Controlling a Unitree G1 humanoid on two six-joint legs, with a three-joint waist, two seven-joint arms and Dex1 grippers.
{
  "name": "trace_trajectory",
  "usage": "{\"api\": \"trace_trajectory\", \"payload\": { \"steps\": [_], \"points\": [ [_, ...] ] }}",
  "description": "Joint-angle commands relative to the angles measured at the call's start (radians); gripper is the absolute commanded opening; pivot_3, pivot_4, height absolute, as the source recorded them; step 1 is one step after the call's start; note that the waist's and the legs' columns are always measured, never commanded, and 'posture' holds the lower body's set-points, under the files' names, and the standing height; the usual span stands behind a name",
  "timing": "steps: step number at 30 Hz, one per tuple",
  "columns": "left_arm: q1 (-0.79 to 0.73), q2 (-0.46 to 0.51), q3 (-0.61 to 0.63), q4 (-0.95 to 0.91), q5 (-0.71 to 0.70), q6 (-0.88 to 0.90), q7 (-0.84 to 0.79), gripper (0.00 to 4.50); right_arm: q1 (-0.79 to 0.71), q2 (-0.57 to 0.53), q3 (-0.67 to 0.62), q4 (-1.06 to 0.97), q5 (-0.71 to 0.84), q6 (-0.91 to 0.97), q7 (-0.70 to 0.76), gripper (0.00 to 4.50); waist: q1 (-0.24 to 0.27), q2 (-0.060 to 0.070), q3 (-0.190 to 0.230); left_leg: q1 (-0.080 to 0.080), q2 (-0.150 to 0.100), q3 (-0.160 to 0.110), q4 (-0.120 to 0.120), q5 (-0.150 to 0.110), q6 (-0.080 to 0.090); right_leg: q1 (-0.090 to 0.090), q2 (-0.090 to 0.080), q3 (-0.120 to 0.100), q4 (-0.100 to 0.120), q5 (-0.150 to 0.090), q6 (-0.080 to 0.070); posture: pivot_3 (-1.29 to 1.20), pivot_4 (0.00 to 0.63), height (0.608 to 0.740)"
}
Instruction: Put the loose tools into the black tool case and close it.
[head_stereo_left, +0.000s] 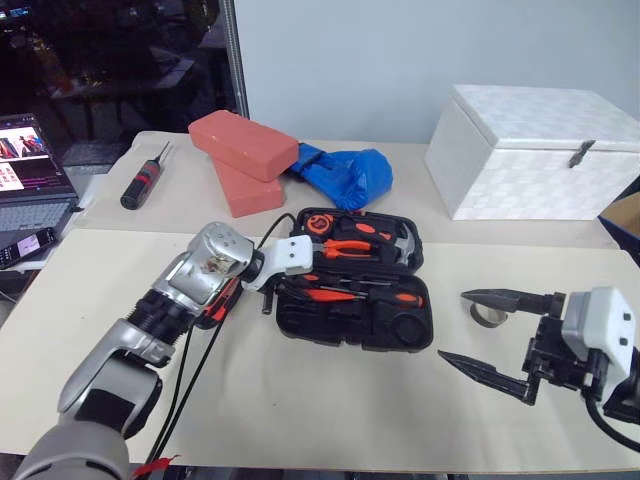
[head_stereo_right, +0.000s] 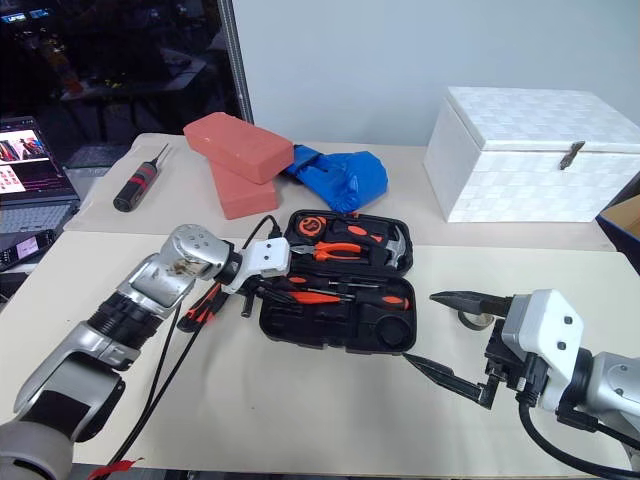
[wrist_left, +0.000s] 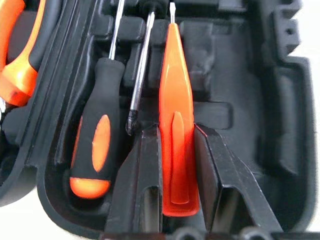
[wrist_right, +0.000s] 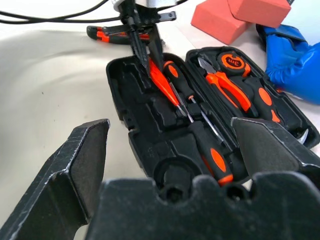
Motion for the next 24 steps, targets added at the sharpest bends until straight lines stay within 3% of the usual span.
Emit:
{"api": "trace_trajectory", "payload": {
  "steps": [1,7,9,11,13,15,18,21,23,24],
  "points": [
    [-0.028,0.009,-0.014,0.003,0.049,-0.025,-0.038,0.45,0.01,-0.001,-0.035,-0.047,0.034,0.004,-0.028,4.5,-0.001,0.0,0.0,0.0,0.0,0.0,0.0,0.0,0.0,0.0,0.0,0.0,0.0,0.0,0.0,0.0,0.15,0.74],
    [-0.035,0.012,-0.023,0.058,0.107,-0.088,-0.068,0.45,0.022,-0.005,-0.036,-0.06,0.046,0.006,-0.052,4.5,0.001,0.0,0.0,0.001,0.0,0.0,0.0,0.0,0.0,0.001,0.0,0.0,0.0,0.0,0.0,0.0,0.15,0.74],
    [-0.038,0.007,-0.011,0.064,0.105,-0.1,-0.07,1.45,0.024,-0.006,-0.037,-0.059,0.048,0.003,-0.055,4.5,0.0,0.0,0.0,0.002,0.0,0.0,0.0,0.0,0.0,0.002,0.0,0.0,0.0,0.0,0.0,0.0,0.15,0.74],
    [-0.039,-0.002,0.01,0.062,0.097,-0.106,-0.064,2.05,0.027,-0.006,-0.039,-0.061,0.052,0.003,-0.059,4.5,-0.001,0.0,0.0,0.003,0.0,0.0,0.0,0.0,0.0,0.002,0.0,0.0,0.001,0.0,0.0,0.0,0.15,0.74],
    [-0.035,-0.012,0.092,0.015,0.004,-0.035,-0.08,2.75,0.026,-0.004,-0.032,-0.058,0.049,-0.002,-0.062,4.5,0.0,0.0,0.0,0.003,0.0,0.0,0.0,0.0,0.0,0.002,0.0,0.0,0.001,0.0,0.0,0.0,0.15,0.74],
    [-0.017,-0.01,0.175,-0.059,-0.107,0.085,-0.107,2.75,0.024,-0.001,-0.023,-0.056,0.049,-0.005,-0.066,4.5,-0.002,0.0,0.0,0.002,0.0,0.0,0.0,0.0,0.0,0.002,0.0,0.0,0.001,0.0,0.0,0.0,0.15,0.74],
    [0.023,-0.016,0.255,-0.145,-0.187,0.237,-0.052,2.09,0.017,0.007,-0.013,-0.054,0.049,-0.012,-0.077,4.5,0.0,0.0,0.0,0.001,0.0,0.0,0.0,0.0,0.0,0.001,0.0,0.0,0.001,0.0,0.0,0.0,0.15,0.74],
    [0.084,-0.094,0.364,-0.244,-0.254,0.405,0.125,0.97,0.011,0.017,-0.008,-0.052,0.042,-0.017,-0.094,4.5,0.002,0.001,0.0,0.002,0.0,-0.001,0.0,0.0,0.0,0.002,0.0,0.0,0.001,0.0,0.0,0.0,0.15,0.74],
    [0.157,-0.142,0.386,-0.312,-0.239,0.417,0.239,0.21,0.012,0.02,-0.007,-0.057,0.04,-0.016,-0.1,4.5,0.003,0.001,0.0,0.002,0.0,-0.002,0.002,0.0,0.0,0.003,0.0,-0.001,0.002,0.0,0.0,0.0,0.15,0.74],
    [0.185,-0.151,0.384,-0.336,-0.23,0.417,0.271,0.04,0.013,0.02,-0.007,-0.06,0.04,-0.016,-0.102,4.5,0.003,0.001,0.0,0.002,0.0,-0.002,0.002,0.0,0.0,0.003,0.0,-0.001,0.002,0.0,0.001,0.0,0.15,0.74]
  ]
}}
